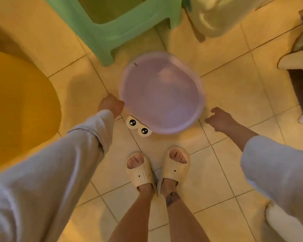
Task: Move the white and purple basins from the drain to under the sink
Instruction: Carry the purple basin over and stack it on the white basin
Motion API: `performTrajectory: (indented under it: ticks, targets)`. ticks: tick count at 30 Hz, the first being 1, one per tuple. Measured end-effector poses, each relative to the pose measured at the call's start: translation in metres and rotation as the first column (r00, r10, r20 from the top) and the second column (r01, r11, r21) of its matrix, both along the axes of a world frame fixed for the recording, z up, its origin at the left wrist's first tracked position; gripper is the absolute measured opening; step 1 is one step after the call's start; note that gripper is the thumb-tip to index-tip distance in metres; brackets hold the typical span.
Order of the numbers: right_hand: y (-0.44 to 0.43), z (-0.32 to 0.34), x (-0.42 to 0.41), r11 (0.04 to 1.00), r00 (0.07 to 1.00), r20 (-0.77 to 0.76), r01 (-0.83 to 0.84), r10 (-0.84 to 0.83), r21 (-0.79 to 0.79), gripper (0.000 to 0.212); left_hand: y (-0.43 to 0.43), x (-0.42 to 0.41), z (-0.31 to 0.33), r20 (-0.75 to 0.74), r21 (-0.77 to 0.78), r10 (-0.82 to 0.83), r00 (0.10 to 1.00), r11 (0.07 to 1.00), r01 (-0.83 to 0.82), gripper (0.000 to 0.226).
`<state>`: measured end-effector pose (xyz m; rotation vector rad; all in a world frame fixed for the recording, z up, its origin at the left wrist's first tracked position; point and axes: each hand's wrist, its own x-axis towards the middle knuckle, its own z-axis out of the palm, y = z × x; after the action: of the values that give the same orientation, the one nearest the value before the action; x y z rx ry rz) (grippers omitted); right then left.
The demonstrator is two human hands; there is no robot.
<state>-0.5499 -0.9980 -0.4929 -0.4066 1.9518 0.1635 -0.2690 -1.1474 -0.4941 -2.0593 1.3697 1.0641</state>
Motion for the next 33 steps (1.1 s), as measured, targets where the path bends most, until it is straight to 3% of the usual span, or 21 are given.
performTrajectory:
  ticks: [4, 7, 9, 11, 12, 14, 16, 24, 27, 33]
  targets:
    - [-0.003, -0.053, -0.003, 0.958, 0.956, 0.075, 0.286, -0.282, -0.034, 0.070, -0.028, -0.016, -0.050, -0.026, -0.039, 0.040, 0.999, 0.998, -0.041, 0.056]
    - [0.005, -0.066, 0.002, 0.888, 0.879, 0.170, 0.458, -0.446, -0.042, 0.053, -0.032, -0.021, -0.061, -0.238, 0.030, 0.316, 0.918, 0.947, -0.319, 0.056]
    - [0.009, -0.059, 0.004, 0.856, 0.844, 0.191, 0.516, -0.501, -0.032, 0.047, -0.030, -0.021, -0.049, -0.314, 0.056, 0.446, 0.838, 0.890, -0.452, 0.040]
    - [0.015, -0.040, 0.002, 0.859, 0.848, 0.177, 0.511, -0.500, -0.019, 0.046, -0.024, -0.017, -0.026, -0.316, 0.077, 0.491, 0.812, 0.866, -0.494, 0.008]
    - [0.017, -0.026, -0.001, 0.870, 0.862, 0.157, 0.492, -0.483, -0.024, 0.046, -0.019, -0.014, -0.011, -0.311, 0.101, 0.515, 0.799, 0.853, -0.511, 0.007]
    - [0.019, 0.011, -0.007, 0.887, 0.883, 0.127, 0.459, -0.451, -0.042, 0.044, -0.003, -0.006, 0.026, -0.302, 0.160, 0.537, 0.788, 0.843, -0.513, 0.015]
    - [0.019, 0.057, -0.014, 0.898, 0.895, 0.133, 0.436, -0.427, -0.052, 0.042, 0.017, 0.005, 0.070, -0.296, 0.199, 0.537, 0.790, 0.843, -0.499, 0.002]
    - [0.022, 0.296, -0.014, 0.892, 0.893, 0.217, 0.429, -0.395, -0.144, 0.046, 0.085, 0.047, 0.295, -0.249, 0.240, 0.664, 0.705, 0.748, -0.619, 0.031]
    - [0.035, 0.378, -0.011, 0.848, 0.871, 0.236, 0.481, -0.432, -0.222, 0.044, 0.097, 0.052, 0.370, -0.286, 0.230, 0.684, 0.671, 0.729, -0.645, 0.041]
    - [0.083, 0.482, -0.001, 0.747, 0.820, 0.277, 0.571, -0.501, -0.340, 0.038, 0.116, 0.054, 0.469, -0.383, 0.156, 0.659, 0.648, 0.737, -0.657, 0.037]
